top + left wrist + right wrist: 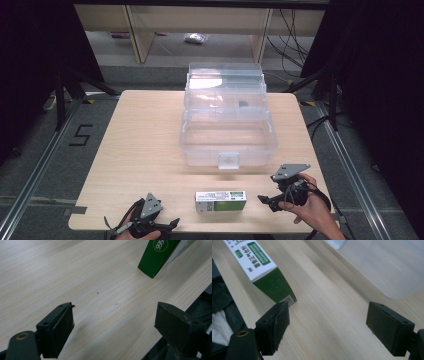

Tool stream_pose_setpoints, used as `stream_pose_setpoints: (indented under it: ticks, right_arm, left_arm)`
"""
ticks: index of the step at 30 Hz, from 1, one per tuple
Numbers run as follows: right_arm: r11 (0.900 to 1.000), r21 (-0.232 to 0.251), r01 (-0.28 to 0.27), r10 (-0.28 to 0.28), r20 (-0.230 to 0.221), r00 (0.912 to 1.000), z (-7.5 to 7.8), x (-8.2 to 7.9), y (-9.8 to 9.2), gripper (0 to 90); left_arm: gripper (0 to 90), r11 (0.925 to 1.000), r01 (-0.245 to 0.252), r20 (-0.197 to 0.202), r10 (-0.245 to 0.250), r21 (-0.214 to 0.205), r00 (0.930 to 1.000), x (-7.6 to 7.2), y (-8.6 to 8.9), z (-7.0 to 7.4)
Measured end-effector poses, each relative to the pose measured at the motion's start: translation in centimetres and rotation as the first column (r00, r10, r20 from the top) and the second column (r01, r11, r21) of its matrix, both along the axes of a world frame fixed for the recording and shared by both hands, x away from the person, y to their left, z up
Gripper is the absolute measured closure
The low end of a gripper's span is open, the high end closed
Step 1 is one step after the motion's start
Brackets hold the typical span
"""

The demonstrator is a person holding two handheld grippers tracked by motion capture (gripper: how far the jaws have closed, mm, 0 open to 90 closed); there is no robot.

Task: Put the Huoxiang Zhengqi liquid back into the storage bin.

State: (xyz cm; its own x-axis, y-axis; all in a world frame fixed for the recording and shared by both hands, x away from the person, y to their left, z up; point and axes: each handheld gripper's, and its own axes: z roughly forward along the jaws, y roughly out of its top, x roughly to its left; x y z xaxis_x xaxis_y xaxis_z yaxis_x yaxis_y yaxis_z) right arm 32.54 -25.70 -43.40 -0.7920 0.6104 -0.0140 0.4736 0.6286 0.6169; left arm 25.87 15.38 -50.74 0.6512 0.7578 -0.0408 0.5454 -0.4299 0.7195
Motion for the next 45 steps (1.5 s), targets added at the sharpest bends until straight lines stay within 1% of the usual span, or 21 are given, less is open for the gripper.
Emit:
stream_pose_setpoints:
  ticks: [2, 8, 15, 17, 18, 20, 21, 23, 26, 27, 28, 29, 30, 31, 34, 35, 37, 39, 41, 42, 45]
  right_arm:
    - [0.9995, -0.019, -0.025, 0.025, 0.020, 0.9995, 0.4, 0.0, 0.2, 18.1]
    - [0.9964, -0.028, -0.080, 0.080, 0.002, 0.9968, 1.3, -0.4, 1.4, 15.6]
    - [0.9822, -0.065, -0.176, 0.177, 0.008, 0.9842, 1.8, -0.9, 3.2, 15.9]
    - [0.9835, -0.063, -0.170, 0.171, 0.009, 0.9853, 1.8, -1.0, 3.5, 15.9]
    - [0.9790, -0.065, -0.193, 0.195, 0.019, 0.9807, 1.9, -1.0, 3.8, 15.9]
    - [0.9775, -0.087, -0.192, 0.194, 0.007, 0.9811, 2.0, -1.1, 4.6, 15.9]
    - [0.9749, -0.099, -0.199, 0.201, 0.014, 0.9794, 2.1, -1.1, 4.8, 16.0]
    - [0.9665, -0.112, -0.231, 0.234, 0.015, 0.9721, 2.2, -0.9, 5.5, 16.4]
    - [0.9558, -0.135, -0.261, 0.265, 0.013, 0.9642, 2.4, -0.8, 6.8, 16.8]
    - [0.9517, -0.143, -0.272, 0.276, 0.011, 0.9611, 2.4, -0.8, 7.2, 17.1]
    - [0.9517, -0.143, -0.272, 0.276, 0.011, 0.9611, 2.4, -0.8, 7.2, 17.1]
    - [0.9457, -0.152, -0.287, 0.291, 0.005, 0.9566, 2.5, -0.8, 7.7, 17.8]
    - [0.9412, -0.161, -0.297, 0.302, 0.005, 0.9534, 2.5, -0.7, 8.0, 17.9]
    - [0.9400, -0.167, -0.297, 0.302, 0.004, 0.9532, 2.5, -0.7, 8.2, 17.8]
    - [0.9310, -0.182, -0.316, 0.322, -0.001, 0.9469, 2.5, -0.6, 8.8, 18.3]
    - [0.9324, -0.185, -0.310, 0.313, -0.016, 0.9497, 2.4, -0.6, 9.0, 18.5]
    - [0.9274, -0.197, -0.318, 0.320, -0.023, 0.9472, 2.2, -0.4, 9.3, 18.7]
    - [0.9228, -0.206, -0.326, 0.327, -0.027, 0.9445, 2.1, -0.2, 9.6, 19.1]
    - [0.9195, -0.212, -0.331, 0.332, -0.033, 0.9427, 1.9, 0.0, 10.0, 19.4]
    - [0.9169, -0.215, -0.337, 0.337, -0.036, 0.9408, 1.8, 0.0, 10.2, 19.8]
    - [0.9104, -0.228, -0.345, 0.342, -0.054, 0.9381, 1.6, 0.0, 10.8, 21.6]
  left_arm:
    - [14.9, 1.0000, 0.003, -0.001, -0.003, 0.004, 1.0000, 0.0, 0.0, 0.0]
    - [14.9, 0.9999, 0.008, -0.004, -0.008, 0.011, 1.0000, 0.0, 0.1, 0.0]
    - [14.9, 1.0000, 0.008, -0.004, -0.008, 0.001, 1.0000, 0.0, 0.0, 0.0]
    - [14.9, 0.9995, 0.025, -0.010, -0.025, 0.020, 0.9996, 0.0, 0.1, 0.1]
    - [14.9, 0.9997, 0.021, -0.011, -0.021, 0.016, 0.9997, 0.0, 0.1, 0.1]
    - [14.8, 0.9998, 0.018, -0.010, -0.018, 0.011, 0.9998, 0.0, 0.1, 0.1]
    - [14.9, 0.9999, 0.000, -0.003, 0.000, -0.014, 1.0000, 0.0, -0.1, 0.0]
    - [14.9, 0.9997, 0.020, -0.007, -0.020, 0.012, 0.9998, 0.0, 0.1, 0.1]
    - [14.9, 0.9999, 0.012, -0.008, -0.012, 0.001, 0.9999, 0.0, 0.0, 0.0]
    - [14.9, 0.9990, 0.031, -0.009, -0.031, 0.031, 0.9995, 0.1, 0.2, 0.2]
    - [14.9, 0.9990, 0.031, -0.009, -0.031, 0.031, 0.9995, 0.1, 0.2, 0.2]
    - [14.8, 0.9997, -0.005, -0.001, 0.005, -0.023, 1.0000, 0.0, -0.1, -0.1]
    - [14.9, 0.9998, -0.003, -0.002, 0.003, -0.019, 1.0000, 0.0, -0.1, -0.1]
    - [14.9, 0.9997, 0.014, -0.004, -0.014, 0.022, 0.9999, 0.1, 0.2, 0.0]
    - [14.9, 1.0000, -0.003, -0.004, 0.003, 0.000, 1.0000, 0.0, 0.0, 0.0]
    - [14.8, 1.0000, -0.003, -0.004, 0.003, 0.000, 1.0000, 0.0, 0.0, 0.0]
    - [14.9, 0.9999, -0.005, -0.005, 0.005, 0.013, 1.0000, 0.0, 0.0, 0.0]
    - [14.9, 1.0000, -0.009, -0.001, 0.009, -0.003, 1.0000, 0.0, 0.0, -0.1]
    - [14.9, 0.9998, -0.008, -0.015, 0.008, -0.021, 0.9999, -0.1, -0.1, -0.1]
    - [14.9, 1.0000, 0.002, -0.025, -0.002, -0.006, 0.9997, 0.0, 0.1, 0.0]
    - [14.8, 0.9999, -0.008, -0.004, 0.008, -0.013, 1.0000, 0.0, 0.0, 0.0]
